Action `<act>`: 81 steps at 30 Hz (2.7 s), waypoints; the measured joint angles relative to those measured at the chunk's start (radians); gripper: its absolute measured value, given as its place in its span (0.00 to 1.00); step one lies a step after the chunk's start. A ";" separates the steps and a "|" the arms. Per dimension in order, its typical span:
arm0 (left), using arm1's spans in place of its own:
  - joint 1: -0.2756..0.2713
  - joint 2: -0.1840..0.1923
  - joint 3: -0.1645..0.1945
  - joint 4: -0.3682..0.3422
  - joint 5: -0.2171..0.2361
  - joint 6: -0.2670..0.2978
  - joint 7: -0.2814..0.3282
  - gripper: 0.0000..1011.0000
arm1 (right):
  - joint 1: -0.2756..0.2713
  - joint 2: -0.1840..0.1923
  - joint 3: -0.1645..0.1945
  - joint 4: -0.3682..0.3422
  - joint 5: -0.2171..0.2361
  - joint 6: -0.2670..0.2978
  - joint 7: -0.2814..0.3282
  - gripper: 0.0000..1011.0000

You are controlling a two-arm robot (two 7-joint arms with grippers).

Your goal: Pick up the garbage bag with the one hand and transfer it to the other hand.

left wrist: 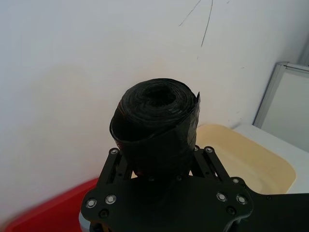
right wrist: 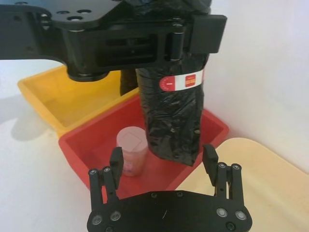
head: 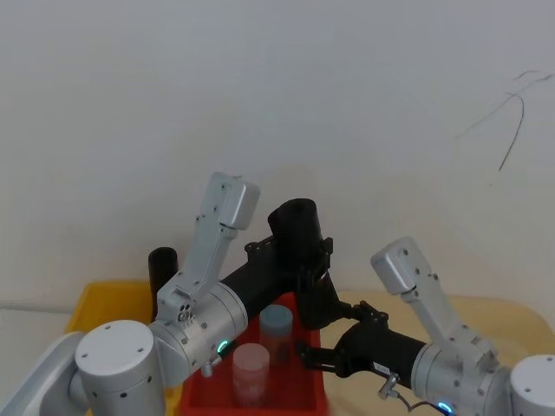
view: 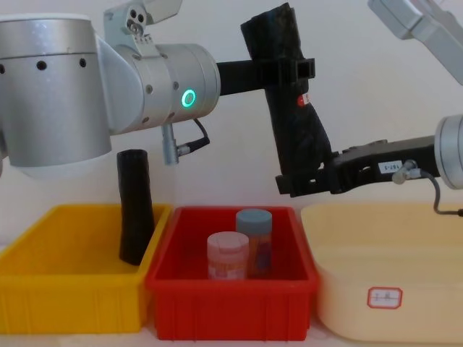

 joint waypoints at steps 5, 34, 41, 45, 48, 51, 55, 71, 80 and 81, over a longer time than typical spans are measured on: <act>0.000 0.000 0.000 0.000 0.000 0.000 0.000 0.45 | 0.006 -0.001 0.001 0.004 -0.006 0.003 -0.005 0.99; 0.000 0.000 0.000 0.000 0.000 0.000 0.000 0.45 | 0.076 -0.034 -0.003 0.073 0.002 -0.025 0.013 0.99; 0.000 0.000 0.000 0.000 0.000 0.000 0.000 0.45 | 0.096 -0.047 -0.010 0.099 0.008 -0.038 0.017 0.99; 0.000 0.000 0.000 0.000 0.000 0.000 0.000 0.45 | 0.107 -0.057 -0.017 0.115 0.011 -0.046 0.018 0.99; 0.000 0.000 0.000 0.000 0.000 0.000 0.000 0.45 | 0.114 -0.062 -0.020 0.124 0.013 -0.052 0.019 0.99; 0.000 0.000 0.000 0.000 0.000 0.000 0.000 0.45 | 0.118 -0.066 -0.021 0.129 0.015 -0.054 0.019 0.98; 0.000 0.000 0.000 0.000 0.000 0.000 0.000 0.45 | 0.124 -0.070 -0.024 0.138 0.016 -0.058 0.019 0.90; 0.000 0.000 0.000 0.000 0.000 0.000 0.000 0.45 | 0.133 -0.078 -0.028 0.151 0.019 -0.064 0.018 0.56; 0.000 0.000 0.000 0.000 0.000 0.000 0.000 0.45 | 0.134 -0.079 -0.029 0.153 0.020 -0.066 0.018 0.56; 0.000 0.000 0.000 0.000 0.000 0.000 0.000 0.45 | 0.134 -0.079 -0.029 0.153 0.020 -0.066 0.018 0.56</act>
